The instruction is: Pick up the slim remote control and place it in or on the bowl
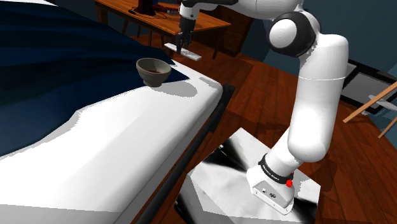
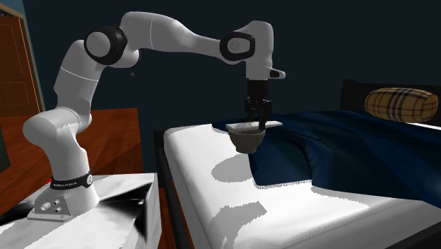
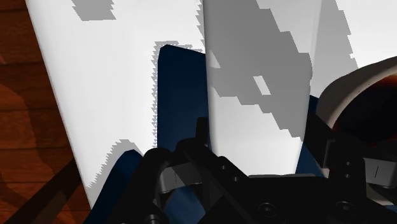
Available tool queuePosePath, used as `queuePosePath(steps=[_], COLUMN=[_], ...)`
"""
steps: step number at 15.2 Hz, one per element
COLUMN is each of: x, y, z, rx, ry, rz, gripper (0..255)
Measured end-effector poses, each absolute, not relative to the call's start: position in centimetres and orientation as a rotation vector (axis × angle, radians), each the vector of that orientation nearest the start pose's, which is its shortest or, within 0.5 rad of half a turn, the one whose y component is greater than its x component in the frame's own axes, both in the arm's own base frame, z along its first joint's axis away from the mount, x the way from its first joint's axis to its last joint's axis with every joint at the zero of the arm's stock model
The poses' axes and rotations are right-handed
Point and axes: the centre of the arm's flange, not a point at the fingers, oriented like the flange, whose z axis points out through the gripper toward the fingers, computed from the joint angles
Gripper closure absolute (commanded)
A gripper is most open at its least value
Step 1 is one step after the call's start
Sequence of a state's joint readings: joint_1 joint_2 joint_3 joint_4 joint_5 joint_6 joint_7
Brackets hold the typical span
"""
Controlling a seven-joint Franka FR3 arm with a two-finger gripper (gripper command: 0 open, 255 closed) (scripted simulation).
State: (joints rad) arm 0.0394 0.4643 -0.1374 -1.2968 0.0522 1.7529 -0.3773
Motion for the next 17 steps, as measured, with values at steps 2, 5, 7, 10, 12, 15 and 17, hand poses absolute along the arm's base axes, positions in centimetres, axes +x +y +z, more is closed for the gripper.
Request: queuePosePath(steps=[2,5,7,10,12,15,17], x=[69.4,69.5,69.6,69.7,69.8,69.9,70.0], y=[-4.5,-2.8,-0.7,3.4,6.2,10.1,11.9], z=[49.0,49.9,50.0,49.6,49.8,50.0,49.7], rx=[-3.119,-3.119,-3.119,-3.118,-3.118,-3.118,-3.118], ry=[-0.445,-0.446,-0.446,-0.447,-0.448,-0.447,-0.447], rz=[0.01,0.01,0.011,0.011,0.012,0.012,0.011], gripper=[255,255,255,255,255,255,255])
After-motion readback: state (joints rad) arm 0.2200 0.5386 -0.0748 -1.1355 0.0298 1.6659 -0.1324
